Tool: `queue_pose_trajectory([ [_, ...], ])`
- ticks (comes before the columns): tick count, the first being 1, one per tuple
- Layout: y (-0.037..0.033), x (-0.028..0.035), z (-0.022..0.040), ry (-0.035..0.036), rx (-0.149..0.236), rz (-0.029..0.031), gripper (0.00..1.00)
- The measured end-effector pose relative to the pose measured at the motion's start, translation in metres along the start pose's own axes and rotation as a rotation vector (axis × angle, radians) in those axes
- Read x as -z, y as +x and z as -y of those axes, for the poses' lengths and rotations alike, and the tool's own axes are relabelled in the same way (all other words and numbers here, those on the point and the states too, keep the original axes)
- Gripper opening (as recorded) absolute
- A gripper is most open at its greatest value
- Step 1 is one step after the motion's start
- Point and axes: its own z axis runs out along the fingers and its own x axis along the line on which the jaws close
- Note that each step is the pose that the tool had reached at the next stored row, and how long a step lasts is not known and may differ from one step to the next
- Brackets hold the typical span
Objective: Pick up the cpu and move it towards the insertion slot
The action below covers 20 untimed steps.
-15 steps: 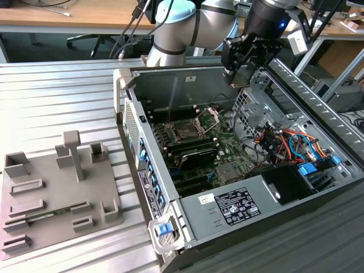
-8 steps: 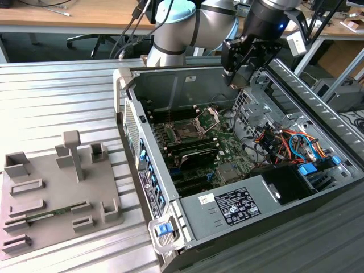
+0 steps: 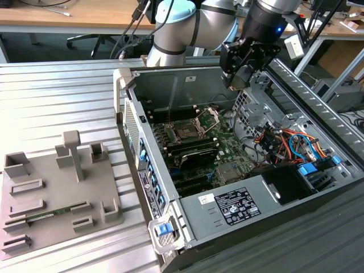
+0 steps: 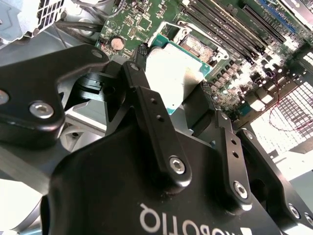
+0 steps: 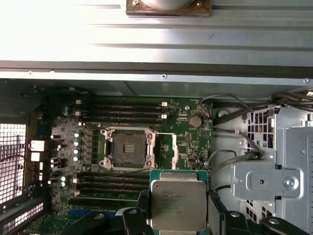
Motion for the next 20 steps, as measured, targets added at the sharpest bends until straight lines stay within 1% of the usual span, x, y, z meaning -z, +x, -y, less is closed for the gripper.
queue_pose_trajectory([
  [15,0.0,-0.0029,0.0001,0.0,0.0,0.0,0.55],
  [20,0.0,-0.005,0.0002,-0.0002,0.0,0.0001,0.55],
])
